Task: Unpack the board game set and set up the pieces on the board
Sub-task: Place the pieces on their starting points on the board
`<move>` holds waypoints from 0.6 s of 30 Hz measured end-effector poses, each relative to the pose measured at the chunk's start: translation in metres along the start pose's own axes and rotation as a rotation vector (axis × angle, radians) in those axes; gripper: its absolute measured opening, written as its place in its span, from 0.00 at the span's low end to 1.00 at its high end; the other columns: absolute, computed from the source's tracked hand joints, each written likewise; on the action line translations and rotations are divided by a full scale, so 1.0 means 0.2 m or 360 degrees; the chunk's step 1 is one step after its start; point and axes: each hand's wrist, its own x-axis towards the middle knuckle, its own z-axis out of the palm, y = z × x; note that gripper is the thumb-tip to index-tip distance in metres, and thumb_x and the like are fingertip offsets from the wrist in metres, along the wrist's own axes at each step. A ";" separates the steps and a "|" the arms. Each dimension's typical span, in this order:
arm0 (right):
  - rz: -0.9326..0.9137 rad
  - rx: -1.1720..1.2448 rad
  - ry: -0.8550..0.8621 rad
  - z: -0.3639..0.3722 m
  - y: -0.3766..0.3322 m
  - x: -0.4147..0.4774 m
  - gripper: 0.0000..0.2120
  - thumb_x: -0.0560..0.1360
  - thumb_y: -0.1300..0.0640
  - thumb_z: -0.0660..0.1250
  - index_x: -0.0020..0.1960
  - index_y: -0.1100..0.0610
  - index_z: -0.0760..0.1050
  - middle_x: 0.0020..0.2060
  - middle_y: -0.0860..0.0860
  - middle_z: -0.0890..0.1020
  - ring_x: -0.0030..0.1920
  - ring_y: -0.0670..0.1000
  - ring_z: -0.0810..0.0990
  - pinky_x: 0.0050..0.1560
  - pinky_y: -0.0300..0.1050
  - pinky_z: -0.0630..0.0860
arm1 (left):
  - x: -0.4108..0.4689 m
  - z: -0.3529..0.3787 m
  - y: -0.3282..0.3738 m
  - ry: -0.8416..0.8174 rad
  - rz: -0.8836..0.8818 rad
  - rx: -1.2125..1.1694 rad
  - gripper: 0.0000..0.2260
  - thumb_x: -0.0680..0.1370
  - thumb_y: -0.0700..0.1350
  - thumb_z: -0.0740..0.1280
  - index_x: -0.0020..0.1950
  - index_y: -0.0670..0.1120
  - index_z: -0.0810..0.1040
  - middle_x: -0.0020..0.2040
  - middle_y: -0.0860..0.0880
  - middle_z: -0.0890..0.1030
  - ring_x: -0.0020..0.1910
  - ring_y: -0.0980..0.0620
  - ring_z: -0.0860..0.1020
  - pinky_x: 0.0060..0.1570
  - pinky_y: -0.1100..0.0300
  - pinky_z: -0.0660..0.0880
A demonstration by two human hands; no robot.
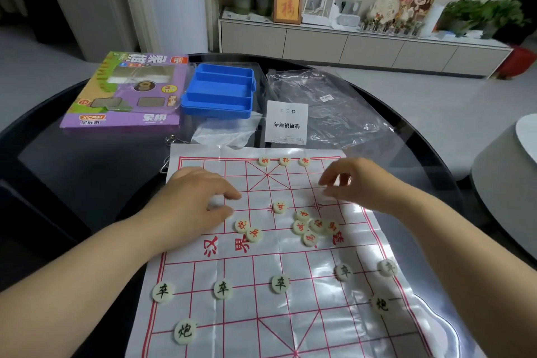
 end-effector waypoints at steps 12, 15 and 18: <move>-0.0051 -0.0220 -0.0128 0.14 -0.05 -0.15 0.14 0.73 0.56 0.66 0.59 0.53 0.74 0.57 0.51 0.73 0.59 0.50 0.69 0.53 0.37 0.66 | 0.16 0.16 0.34 -0.0069 0.0273 0.0316 0.17 0.76 0.55 0.62 0.64 0.53 0.72 0.61 0.54 0.74 0.63 0.52 0.67 0.64 0.59 0.57; -0.0092 -0.0227 -0.0087 0.15 -0.03 -0.14 0.13 0.73 0.57 0.65 0.58 0.54 0.75 0.56 0.52 0.74 0.60 0.51 0.69 0.54 0.38 0.66 | 0.21 0.19 0.37 -0.0055 0.0277 0.0357 0.18 0.76 0.56 0.62 0.64 0.52 0.72 0.62 0.52 0.73 0.63 0.50 0.66 0.64 0.59 0.56; -0.0076 -0.0210 -0.0030 0.13 -0.01 -0.14 0.13 0.73 0.57 0.65 0.57 0.55 0.76 0.56 0.52 0.75 0.59 0.51 0.69 0.55 0.38 0.64 | 0.24 0.20 0.37 -0.0051 0.0297 0.0387 0.18 0.75 0.57 0.63 0.63 0.53 0.73 0.61 0.52 0.72 0.63 0.51 0.64 0.65 0.58 0.53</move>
